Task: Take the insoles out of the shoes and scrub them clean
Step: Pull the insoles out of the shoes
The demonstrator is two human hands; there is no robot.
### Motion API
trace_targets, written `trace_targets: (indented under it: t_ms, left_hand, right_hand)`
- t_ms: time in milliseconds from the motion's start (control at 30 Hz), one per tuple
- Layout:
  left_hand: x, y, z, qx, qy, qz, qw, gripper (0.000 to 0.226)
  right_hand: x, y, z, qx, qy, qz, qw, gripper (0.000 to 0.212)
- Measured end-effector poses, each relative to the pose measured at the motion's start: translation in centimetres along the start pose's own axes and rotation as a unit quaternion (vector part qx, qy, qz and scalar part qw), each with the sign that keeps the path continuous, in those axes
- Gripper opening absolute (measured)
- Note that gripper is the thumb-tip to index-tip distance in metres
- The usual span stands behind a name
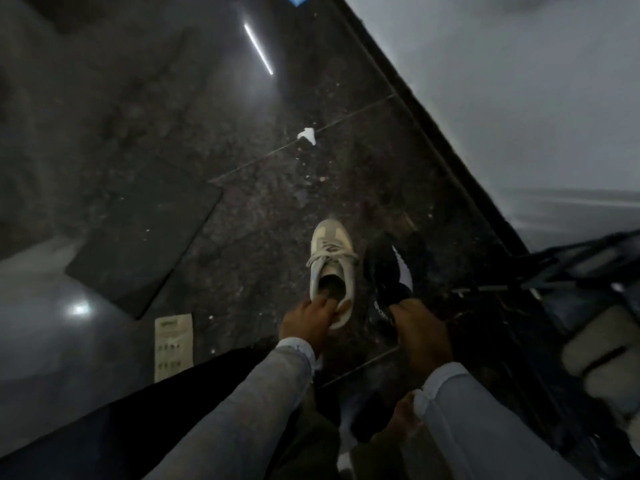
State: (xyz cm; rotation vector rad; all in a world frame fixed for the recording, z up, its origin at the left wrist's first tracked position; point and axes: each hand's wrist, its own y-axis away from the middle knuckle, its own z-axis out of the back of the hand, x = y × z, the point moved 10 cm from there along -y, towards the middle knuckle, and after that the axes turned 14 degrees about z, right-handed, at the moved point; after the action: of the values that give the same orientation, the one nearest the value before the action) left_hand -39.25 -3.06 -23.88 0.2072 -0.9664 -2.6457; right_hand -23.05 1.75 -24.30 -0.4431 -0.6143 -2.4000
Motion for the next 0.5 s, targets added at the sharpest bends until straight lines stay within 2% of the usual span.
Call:
trace_targets:
  t_ms: [133,267,500]
  left_hand:
    - [5.1,-4.0,-4.3,0.047,-0.012,0.015,0.999,0.05]
    - [8.0,-9.1,-6.8,0.007,-0.019,0.018,1.0,0.028]
    - [10.0,-18.4,-9.2,-0.054,-0.019,-0.001,0.998,0.027]
  right_hand:
    - [2.2,-4.2,-6.3,0.097,0.012,0.022,0.995,0.027]
    - [2.6,-9.1,-11.1,0.148,0.031,0.034,0.988,0.026]
    - [0.6,-18.5,-15.8,0.14,0.064,0.034,0.987,0.027]
